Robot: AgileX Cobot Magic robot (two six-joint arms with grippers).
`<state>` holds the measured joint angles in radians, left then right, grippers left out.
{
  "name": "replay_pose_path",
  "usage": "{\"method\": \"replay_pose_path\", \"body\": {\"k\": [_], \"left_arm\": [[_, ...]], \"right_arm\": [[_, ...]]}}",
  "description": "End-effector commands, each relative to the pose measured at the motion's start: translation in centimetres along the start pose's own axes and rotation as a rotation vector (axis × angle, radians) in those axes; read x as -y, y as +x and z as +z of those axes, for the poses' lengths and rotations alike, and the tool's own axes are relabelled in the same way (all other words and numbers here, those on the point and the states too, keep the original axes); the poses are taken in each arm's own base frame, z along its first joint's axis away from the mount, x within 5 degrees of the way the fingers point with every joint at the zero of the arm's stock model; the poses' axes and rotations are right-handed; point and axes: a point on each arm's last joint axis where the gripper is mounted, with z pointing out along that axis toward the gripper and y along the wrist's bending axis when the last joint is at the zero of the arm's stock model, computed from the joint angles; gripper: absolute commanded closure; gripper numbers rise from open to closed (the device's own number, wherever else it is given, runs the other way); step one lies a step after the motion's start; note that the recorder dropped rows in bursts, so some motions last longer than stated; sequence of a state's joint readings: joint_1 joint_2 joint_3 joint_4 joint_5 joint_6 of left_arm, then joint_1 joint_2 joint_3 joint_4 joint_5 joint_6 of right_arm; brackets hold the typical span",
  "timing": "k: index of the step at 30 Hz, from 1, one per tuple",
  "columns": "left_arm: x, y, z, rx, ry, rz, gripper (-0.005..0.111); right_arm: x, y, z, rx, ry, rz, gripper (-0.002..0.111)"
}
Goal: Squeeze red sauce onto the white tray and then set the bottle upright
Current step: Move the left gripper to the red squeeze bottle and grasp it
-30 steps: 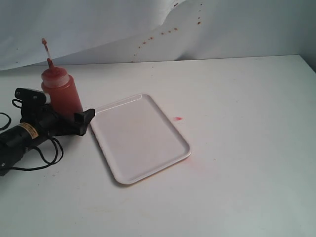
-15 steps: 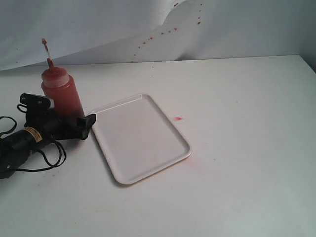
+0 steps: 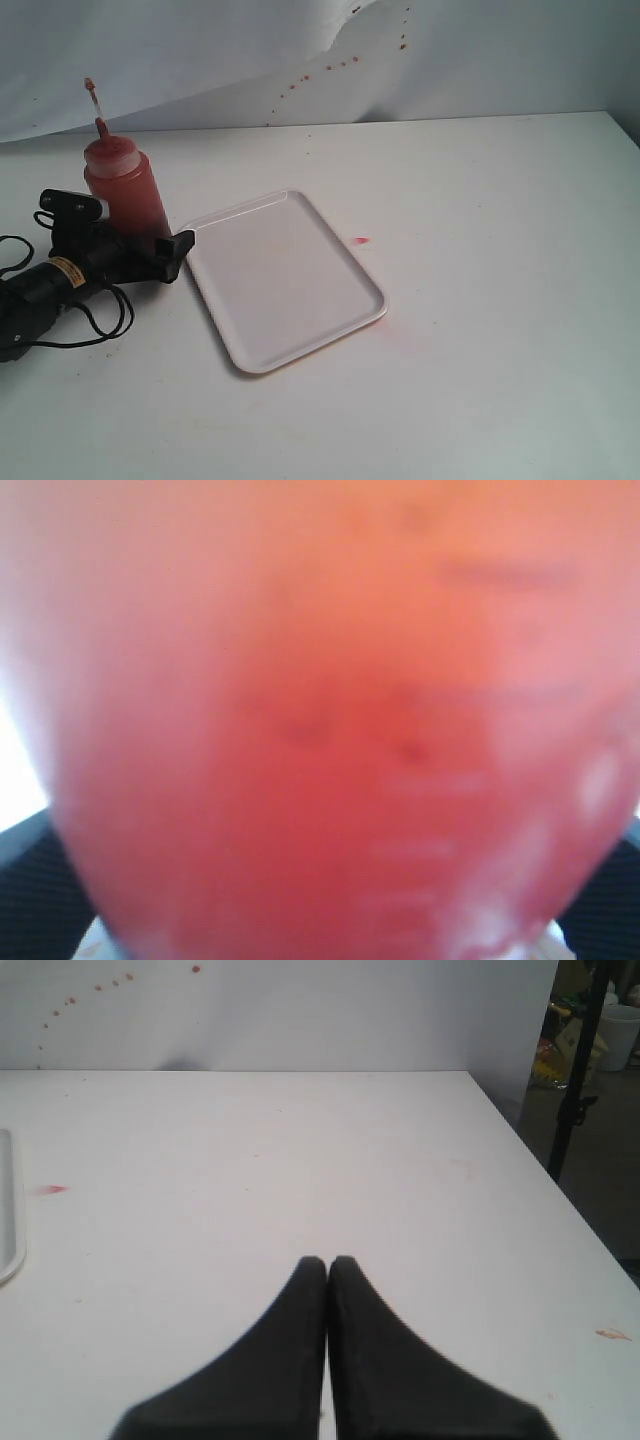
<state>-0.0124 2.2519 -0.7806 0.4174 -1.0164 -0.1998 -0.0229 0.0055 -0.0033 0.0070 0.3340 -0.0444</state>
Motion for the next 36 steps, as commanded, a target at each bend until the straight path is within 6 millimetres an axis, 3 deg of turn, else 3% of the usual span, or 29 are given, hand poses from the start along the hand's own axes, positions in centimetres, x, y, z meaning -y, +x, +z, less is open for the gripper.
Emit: {"method": "replay_pose_path", "body": {"k": [1,18,21,23,26,34,36], "left_arm": [[-0.23,-0.32,0.04,0.024,-0.013,-0.008,0.002],[-0.23,-0.32,0.04,0.024,-0.013,-0.008,0.002],[-0.23,-0.32,0.04,0.024,-0.013,-0.008,0.007],[-0.23,-0.32,0.04,0.024,-0.013,-0.008,0.014],[-0.23,-0.32,0.04,0.024,-0.013,-0.008,0.036],[-0.26,-0.13,0.05,0.003,-0.017,-0.008,0.106],[-0.25,-0.26,0.03,0.011,-0.016,-0.008,0.106]], "right_arm": [[0.0,0.06,-0.01,0.005,-0.001,-0.012,0.108],[0.0,0.06,-0.01,0.005,-0.001,-0.012,0.108],[0.0,0.06,-0.01,0.005,-0.001,-0.012,0.108],[0.0,0.06,-0.01,0.005,-0.001,-0.012,0.108],[0.0,0.06,-0.01,0.005,-0.001,-0.012,0.108],[0.0,0.06,-0.01,0.005,-0.001,-0.012,0.108],[0.0,0.06,-0.01,0.005,-0.001,-0.012,0.108]]}}
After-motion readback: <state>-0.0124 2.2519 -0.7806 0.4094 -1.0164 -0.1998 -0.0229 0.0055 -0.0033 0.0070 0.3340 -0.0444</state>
